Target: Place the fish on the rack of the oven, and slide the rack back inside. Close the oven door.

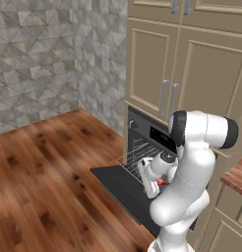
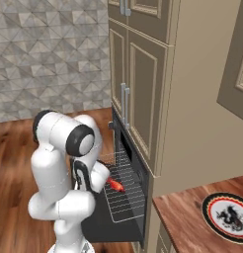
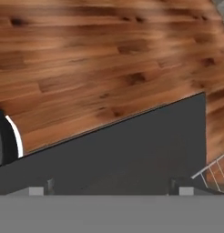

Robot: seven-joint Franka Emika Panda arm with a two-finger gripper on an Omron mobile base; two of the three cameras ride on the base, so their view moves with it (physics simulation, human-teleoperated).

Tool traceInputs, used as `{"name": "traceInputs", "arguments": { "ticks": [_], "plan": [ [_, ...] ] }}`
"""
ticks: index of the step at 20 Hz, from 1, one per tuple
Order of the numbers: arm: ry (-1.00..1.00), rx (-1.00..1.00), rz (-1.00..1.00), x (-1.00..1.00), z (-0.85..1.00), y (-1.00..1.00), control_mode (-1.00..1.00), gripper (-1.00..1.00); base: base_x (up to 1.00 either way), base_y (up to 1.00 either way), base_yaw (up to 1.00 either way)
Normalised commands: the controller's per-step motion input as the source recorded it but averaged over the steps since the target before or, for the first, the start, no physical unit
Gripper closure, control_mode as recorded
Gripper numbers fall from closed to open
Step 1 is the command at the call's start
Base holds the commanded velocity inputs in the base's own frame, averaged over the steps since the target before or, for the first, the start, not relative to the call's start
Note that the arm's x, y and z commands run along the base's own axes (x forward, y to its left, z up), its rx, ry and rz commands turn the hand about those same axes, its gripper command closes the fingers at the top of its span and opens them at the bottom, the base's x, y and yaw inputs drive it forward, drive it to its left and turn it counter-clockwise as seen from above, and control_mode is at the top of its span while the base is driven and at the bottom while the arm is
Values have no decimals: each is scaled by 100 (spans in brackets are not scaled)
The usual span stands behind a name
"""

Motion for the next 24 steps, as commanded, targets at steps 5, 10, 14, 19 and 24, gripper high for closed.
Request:
{"name": "traceInputs", "arguments": {
  "ticks": [5,10,14,19,24],
  "plan": [
    [-5,-36,0,0,-23,66,-100,-100,0,0,0],
    [-10,-29,0,3,-9,49,-100,-100,0,0,0],
    [-9,-26,0,6,-34,32,-100,-100,0,0,0],
    [-4,-23,0,10,-56,13,-100,-100,0,0,0],
    [-2,-18,0,3,-70,0,-100,-100,0,0,0]
  ]
}}
